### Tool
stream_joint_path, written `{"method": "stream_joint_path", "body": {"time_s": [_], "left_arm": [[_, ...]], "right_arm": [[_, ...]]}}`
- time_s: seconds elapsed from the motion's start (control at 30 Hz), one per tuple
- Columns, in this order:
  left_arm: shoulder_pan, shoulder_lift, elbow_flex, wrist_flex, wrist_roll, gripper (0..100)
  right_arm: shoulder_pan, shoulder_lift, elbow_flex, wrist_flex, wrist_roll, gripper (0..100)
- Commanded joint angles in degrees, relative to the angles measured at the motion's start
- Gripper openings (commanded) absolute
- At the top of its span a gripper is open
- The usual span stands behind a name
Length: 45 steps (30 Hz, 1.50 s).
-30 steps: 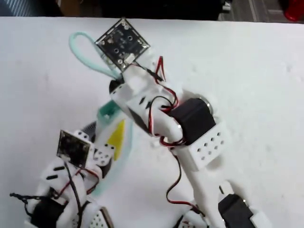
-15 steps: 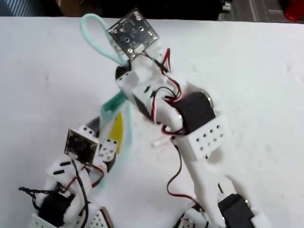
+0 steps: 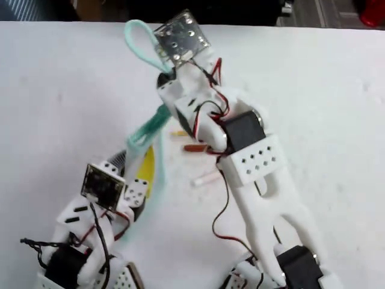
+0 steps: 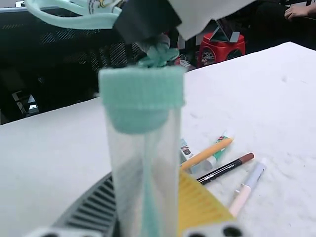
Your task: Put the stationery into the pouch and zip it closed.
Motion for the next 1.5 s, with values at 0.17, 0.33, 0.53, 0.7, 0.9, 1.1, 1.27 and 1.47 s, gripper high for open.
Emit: {"method": "stream_joint_path", "body": {"time_s": [0.17, 0.33, 0.53, 0.7, 0.9, 1.1, 1.27, 1.47], "left_arm": [[0.40, -0.40, -2.81, 0.97, -0.53, 2], [0.40, -0.40, -2.81, 0.97, -0.53, 2], [0.40, -0.40, -2.81, 0.97, -0.53, 2], [0.40, -0.40, -2.81, 1.05, -0.53, 2], [0.40, -0.40, -2.99, 1.05, -0.53, 2], [0.40, -0.40, -2.81, 1.05, -0.53, 2], [0.40, -0.40, -2.81, 1.05, -0.53, 2], [0.40, -0.40, -2.81, 1.05, -0.53, 2]], "right_arm": [[5.14, -1.63, 3.78, -8.22, 0.09, 1.6], [7.25, -1.54, 4.75, -9.36, 0.09, 1.6], [8.84, -1.54, 4.84, -10.51, 0.09, 1.6], [8.84, -1.45, 4.84, -10.77, 0.09, 1.6], [8.92, 1.80, 4.84, -12.88, 0.09, 1.6], [8.92, 2.59, 4.66, -13.05, 0.09, 1.6], [9.01, 2.77, 4.75, -13.76, 0.09, 1.6], [9.45, 2.95, 4.75, -14.64, 0.09, 1.6]]}}
